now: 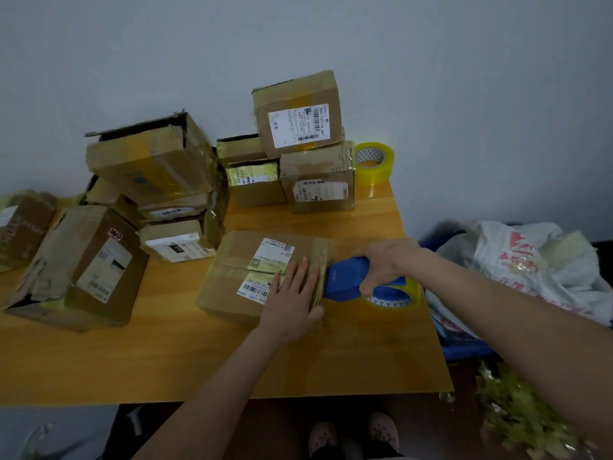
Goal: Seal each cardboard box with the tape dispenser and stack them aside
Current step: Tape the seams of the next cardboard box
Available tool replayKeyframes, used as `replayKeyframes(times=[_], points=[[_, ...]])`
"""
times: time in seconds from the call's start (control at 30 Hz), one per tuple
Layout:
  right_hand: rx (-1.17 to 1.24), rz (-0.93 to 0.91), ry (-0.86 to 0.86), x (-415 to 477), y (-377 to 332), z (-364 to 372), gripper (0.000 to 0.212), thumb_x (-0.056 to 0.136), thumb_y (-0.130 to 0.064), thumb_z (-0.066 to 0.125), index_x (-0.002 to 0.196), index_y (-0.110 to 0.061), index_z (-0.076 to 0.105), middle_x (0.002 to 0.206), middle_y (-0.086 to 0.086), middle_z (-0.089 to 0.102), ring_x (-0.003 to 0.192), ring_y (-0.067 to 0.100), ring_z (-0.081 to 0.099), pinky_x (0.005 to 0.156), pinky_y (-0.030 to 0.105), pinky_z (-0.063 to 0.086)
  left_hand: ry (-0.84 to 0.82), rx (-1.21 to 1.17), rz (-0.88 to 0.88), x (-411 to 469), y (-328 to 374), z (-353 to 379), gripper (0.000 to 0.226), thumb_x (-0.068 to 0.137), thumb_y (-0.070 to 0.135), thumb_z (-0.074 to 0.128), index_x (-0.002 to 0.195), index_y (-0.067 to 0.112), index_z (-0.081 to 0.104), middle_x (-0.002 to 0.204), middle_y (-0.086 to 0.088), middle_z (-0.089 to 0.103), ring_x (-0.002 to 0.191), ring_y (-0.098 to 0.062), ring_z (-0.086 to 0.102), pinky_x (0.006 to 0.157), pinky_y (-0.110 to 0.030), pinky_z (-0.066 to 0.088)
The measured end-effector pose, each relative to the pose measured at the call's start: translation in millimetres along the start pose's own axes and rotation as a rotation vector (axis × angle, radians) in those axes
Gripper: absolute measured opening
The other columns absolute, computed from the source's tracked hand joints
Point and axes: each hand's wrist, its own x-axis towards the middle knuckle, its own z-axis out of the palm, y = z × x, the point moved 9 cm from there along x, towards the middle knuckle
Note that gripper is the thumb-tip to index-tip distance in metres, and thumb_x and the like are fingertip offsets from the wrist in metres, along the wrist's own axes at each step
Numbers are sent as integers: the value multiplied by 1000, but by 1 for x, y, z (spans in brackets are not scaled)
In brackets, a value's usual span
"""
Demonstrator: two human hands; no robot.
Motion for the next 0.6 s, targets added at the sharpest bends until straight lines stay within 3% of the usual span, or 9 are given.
replayKeyframes(times=[0.13,0.27,0.37,0.43,0.5,0.6], points=[[-31,47,3,3,-3,-7,78,62,-55,68,135,-37,45,82,-13,50,81,17,53,68,29,47,6,-24,5,-2,0,1,71,98,50,24,141,27,-27,155,0,-28,141,-19,-28,116,-44,-11],[-8,123,59,8,9,2,63,62,-54,67,120,-31,56,76,-9,57,70,12,54,60,25,43,13,-45,5,-4,0,0,71,98,50,26,143,28,-25,157,0,-25,142,-18,-27,116,-44,-11],[226,185,78,5,36,-8,64,60,-53,67,118,-28,55,92,-6,63,82,16,59,63,30,46,48,-70,-43,-2,1,-9,70,97,56,23,151,26,-8,161,1,-10,147,-19,-12,118,-45,-4],[443,219,165,3,56,-18,69,63,-48,70,124,-22,53,111,1,62,96,23,60,78,39,53,98,-80,-136,4,4,-22,73,93,64,17,153,22,8,159,-2,14,145,-24,12,117,-49,13],[753,241,298,4,68,-18,60,69,-40,74,119,-17,53,116,6,59,99,26,60,86,44,53,176,-50,-237,11,7,-39,74,91,66,26,148,18,24,143,-8,35,131,-28,34,108,-47,31],[1222,290,392,10,69,8,51,75,-32,76,117,-12,54,103,5,60,86,22,60,70,35,50,195,-38,-308,18,13,-45,62,93,42,51,144,15,27,136,-13,36,126,-31,35,106,-46,33]])
